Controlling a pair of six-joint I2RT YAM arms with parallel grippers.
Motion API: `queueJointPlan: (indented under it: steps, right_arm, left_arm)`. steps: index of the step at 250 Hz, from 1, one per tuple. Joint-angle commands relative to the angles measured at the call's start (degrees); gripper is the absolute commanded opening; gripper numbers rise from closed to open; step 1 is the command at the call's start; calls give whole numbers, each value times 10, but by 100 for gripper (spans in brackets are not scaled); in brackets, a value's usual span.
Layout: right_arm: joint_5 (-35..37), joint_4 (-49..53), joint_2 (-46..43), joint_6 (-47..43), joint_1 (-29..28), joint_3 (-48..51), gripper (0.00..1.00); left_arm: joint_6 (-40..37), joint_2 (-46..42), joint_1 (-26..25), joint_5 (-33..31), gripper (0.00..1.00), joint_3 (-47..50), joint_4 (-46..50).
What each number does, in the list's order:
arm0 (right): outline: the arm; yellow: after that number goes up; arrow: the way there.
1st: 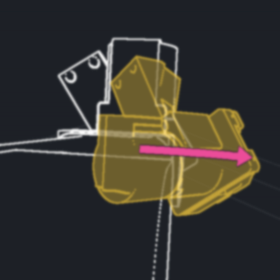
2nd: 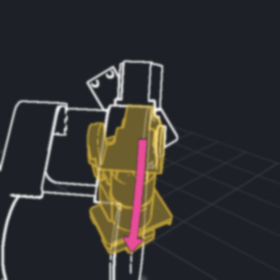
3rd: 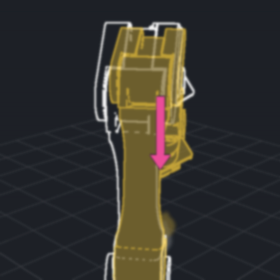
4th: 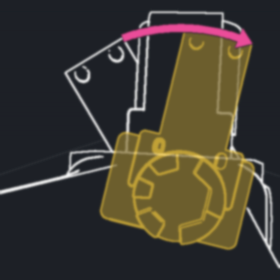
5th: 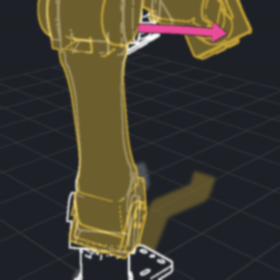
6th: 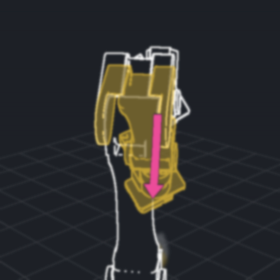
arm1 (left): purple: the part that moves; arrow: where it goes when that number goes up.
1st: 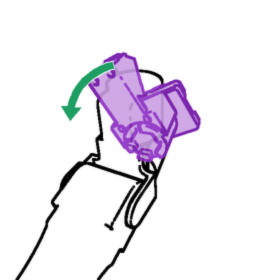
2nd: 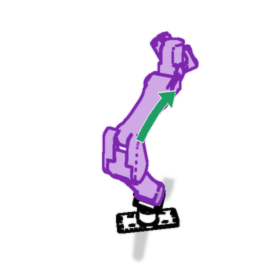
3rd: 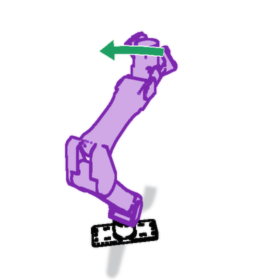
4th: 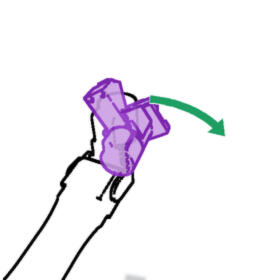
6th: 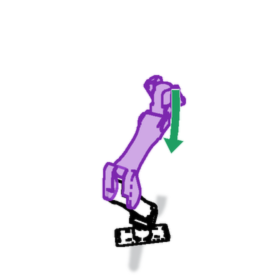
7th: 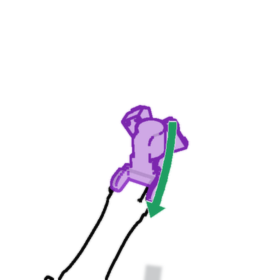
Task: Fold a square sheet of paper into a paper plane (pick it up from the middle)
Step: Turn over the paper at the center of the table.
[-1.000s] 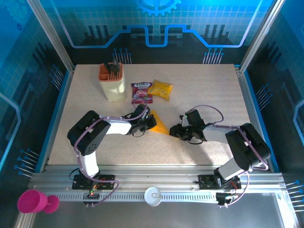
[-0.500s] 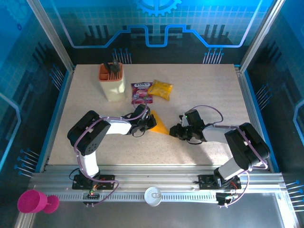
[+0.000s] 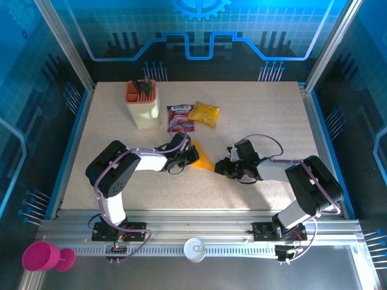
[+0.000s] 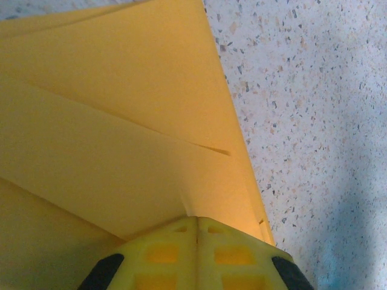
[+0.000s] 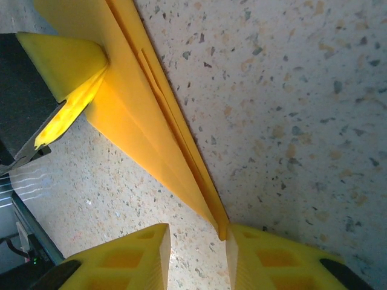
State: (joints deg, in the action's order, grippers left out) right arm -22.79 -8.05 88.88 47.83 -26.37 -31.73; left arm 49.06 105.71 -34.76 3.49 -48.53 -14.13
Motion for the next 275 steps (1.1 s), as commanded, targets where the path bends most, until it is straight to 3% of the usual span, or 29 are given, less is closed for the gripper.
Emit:
queueJointPlan:
  steps: [1, 116, 181, 238, 275]
  right_arm:
    - [12, 19, -10, 2, -8, 12, 31]
    - [-22, -65, 28, 44, -16, 10, 25]
    - [-20, -59, 33, 44, -16, -5, 26]
    - [-22, -68, 28, 51, -12, 1, 14]
    - [-19, -65, 27, 51, -10, 3, 15]
  left_arm:
    - [-15, 42, 1, 1, 0, 34, 96]
    - [-17, 46, 1, 2, 0, 32, 95]
    - [-15, 47, 1, 3, 0, 33, 93]
    - [-15, 47, 1, 5, 0, 33, 94]
    - [-16, 44, 1, 3, 0, 34, 93]
